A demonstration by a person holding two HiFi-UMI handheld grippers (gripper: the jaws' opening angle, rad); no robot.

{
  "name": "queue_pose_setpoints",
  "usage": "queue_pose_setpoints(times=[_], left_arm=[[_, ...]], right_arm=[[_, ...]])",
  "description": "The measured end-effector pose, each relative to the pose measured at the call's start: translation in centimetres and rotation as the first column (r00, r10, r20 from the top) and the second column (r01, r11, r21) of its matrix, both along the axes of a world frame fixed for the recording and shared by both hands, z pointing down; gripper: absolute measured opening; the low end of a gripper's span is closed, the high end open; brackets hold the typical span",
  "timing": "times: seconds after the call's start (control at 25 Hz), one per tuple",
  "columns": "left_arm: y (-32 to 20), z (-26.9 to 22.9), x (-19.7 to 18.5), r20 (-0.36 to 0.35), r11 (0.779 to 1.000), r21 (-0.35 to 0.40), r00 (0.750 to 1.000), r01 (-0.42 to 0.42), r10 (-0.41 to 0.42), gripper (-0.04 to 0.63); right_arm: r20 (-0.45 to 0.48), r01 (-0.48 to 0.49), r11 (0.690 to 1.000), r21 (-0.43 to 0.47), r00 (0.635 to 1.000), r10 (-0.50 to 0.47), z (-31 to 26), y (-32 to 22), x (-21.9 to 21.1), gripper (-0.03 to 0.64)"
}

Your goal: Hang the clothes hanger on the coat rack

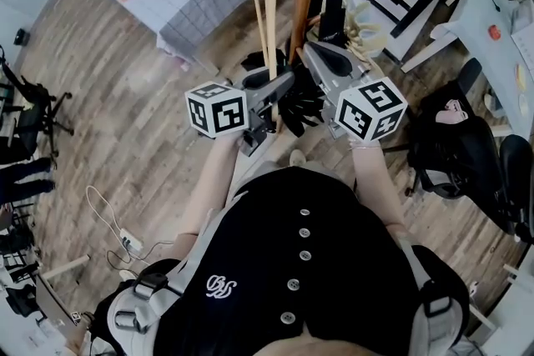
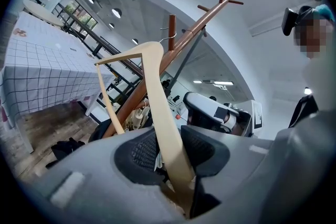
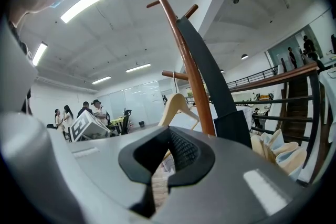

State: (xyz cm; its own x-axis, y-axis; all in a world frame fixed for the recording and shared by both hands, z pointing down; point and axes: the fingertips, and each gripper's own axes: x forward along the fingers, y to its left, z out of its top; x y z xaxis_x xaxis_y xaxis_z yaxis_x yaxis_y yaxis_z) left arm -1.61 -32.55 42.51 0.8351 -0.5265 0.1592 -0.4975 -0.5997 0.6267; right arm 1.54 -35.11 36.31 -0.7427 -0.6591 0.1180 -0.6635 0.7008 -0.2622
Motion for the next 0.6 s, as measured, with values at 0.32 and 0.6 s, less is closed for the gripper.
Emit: queue_pose_setpoints(times=[0.32, 0.6], left_arm=[[0.3, 1.0, 1.0, -0.006, 0.999, -0.015, 0.999, -0.032, 0.032, 0.129], [0.6, 1.4, 1.9, -0.008, 0.998, -0.027, 0.998, -0.057, 0.056, 0.131]], right_arm=[[-0.003, -0.015, 1.0, -0.024, 1.0, 0.015, 0.9, 0.3, 0.5, 0.0], [-0.008, -0.036, 0.999, -0.034, 0.999, 0.036, 1.1, 0.8, 1.2, 0.0]])
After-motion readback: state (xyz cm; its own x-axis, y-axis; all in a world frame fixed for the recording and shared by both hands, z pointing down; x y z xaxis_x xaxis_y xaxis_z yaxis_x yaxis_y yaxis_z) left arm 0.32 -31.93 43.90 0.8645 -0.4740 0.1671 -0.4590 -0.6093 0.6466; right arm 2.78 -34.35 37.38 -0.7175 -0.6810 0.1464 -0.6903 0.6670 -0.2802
